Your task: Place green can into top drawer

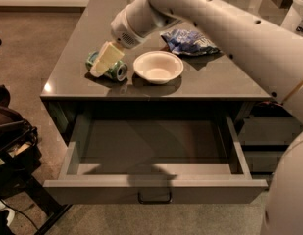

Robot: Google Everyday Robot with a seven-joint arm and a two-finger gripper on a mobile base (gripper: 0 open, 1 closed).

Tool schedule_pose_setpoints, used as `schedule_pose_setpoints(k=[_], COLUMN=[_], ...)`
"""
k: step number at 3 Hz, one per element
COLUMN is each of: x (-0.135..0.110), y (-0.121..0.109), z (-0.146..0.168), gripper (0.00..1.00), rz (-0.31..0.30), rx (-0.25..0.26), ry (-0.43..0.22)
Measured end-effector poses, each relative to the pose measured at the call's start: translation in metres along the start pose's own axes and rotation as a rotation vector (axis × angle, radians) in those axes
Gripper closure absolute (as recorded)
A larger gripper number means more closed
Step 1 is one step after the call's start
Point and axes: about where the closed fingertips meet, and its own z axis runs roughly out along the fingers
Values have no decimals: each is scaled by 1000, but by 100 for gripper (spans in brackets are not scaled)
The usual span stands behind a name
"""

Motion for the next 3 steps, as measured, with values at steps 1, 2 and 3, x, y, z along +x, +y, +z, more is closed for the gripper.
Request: schedule_pose_setpoints(k=[1,2,3], x=[-3,3,13], y=[2,4,4], z=[14,26,33], gripper=[0,0,0], rz=[-1,9,23], rx=[2,1,5], ry=[-12,-3,4])
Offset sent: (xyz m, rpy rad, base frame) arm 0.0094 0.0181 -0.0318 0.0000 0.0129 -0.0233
